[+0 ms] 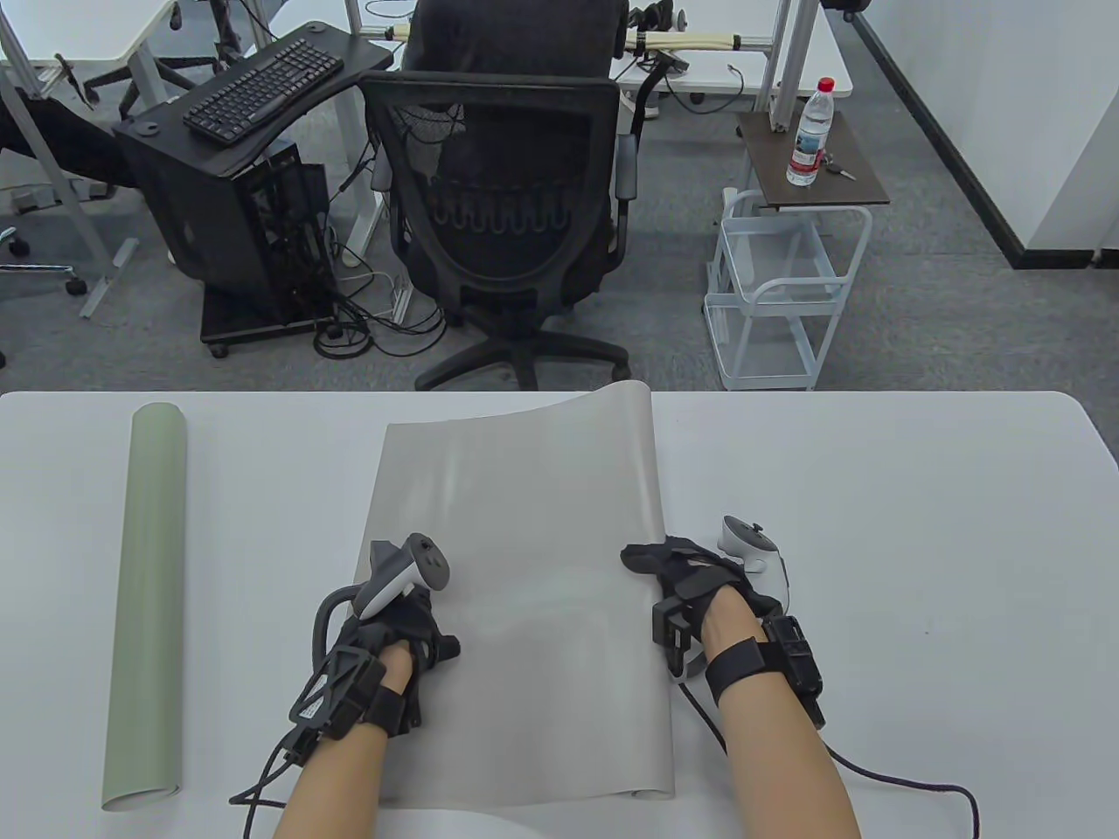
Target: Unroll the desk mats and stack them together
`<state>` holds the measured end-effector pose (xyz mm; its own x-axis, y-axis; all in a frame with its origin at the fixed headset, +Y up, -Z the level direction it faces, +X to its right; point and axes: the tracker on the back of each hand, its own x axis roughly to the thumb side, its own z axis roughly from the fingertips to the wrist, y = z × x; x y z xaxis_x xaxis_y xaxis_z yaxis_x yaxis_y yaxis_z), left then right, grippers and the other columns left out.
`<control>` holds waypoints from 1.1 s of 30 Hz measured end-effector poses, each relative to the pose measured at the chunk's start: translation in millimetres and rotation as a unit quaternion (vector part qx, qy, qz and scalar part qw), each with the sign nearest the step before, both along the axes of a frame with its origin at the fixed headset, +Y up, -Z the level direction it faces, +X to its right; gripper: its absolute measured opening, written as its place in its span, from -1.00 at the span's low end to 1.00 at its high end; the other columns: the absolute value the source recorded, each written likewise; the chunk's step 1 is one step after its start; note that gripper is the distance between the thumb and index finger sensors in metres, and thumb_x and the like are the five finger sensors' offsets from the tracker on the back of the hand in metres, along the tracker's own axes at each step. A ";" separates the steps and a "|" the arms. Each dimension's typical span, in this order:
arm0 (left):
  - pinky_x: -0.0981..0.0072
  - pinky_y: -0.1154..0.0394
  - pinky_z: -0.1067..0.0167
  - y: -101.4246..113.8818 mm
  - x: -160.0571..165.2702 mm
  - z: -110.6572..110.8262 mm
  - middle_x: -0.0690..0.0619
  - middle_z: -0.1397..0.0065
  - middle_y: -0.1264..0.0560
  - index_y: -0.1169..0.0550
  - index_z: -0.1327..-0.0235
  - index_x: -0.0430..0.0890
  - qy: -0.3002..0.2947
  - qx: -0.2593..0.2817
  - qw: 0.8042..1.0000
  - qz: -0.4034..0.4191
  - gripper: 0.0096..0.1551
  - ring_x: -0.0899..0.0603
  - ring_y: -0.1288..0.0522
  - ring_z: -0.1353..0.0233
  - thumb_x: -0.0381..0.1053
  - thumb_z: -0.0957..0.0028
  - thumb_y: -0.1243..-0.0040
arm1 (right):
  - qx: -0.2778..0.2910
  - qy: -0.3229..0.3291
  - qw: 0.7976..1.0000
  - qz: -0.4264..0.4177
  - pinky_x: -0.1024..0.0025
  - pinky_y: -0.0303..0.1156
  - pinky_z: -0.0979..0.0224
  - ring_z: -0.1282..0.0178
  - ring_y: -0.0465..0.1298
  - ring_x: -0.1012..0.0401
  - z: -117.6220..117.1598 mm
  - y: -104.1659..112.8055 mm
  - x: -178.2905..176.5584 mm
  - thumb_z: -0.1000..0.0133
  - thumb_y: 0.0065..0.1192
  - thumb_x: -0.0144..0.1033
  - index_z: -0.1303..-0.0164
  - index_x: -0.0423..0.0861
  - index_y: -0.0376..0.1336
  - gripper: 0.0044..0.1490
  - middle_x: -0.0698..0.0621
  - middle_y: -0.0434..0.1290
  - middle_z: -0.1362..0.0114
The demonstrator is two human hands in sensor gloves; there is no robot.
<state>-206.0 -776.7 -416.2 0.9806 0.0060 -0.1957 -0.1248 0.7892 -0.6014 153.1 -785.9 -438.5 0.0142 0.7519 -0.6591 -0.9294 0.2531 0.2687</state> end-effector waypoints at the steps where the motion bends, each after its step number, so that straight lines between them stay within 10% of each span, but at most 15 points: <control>1: -0.26 -0.15 -0.41 -0.1 -0.2 0.1 -0.20 -0.59 0.14 0.01 -0.42 0.09 0.000 0.001 1.000 0.000 0.09 -0.43 0.07 -0.56 0.32 0.27 -0.26 | 0.001 0.002 1.000 0.002 -0.05 0.49 -0.41 -0.34 0.55 -0.06 0.4 -0.6 2.2 -0.28 0.21 -0.26 -0.53 -0.19 -0.41 0.03 -0.12 0.21 -0.51; 33: -0.26 -0.12 -0.41 -1.9 -0.5 1.9 -0.19 -0.60 0.17 0.03 -0.43 0.09 0.000 0.001 1.000 0.002 0.08 -0.42 0.08 -0.57 0.33 0.26 -0.23 | 0.014 -0.014 0.998 0.061 0.05 0.59 -0.32 -0.24 0.67 0.00 -2.8 0.6 31.1 -0.19 0.33 -0.25 -0.44 -0.16 -0.17 -0.13 -0.01 0.42 -0.38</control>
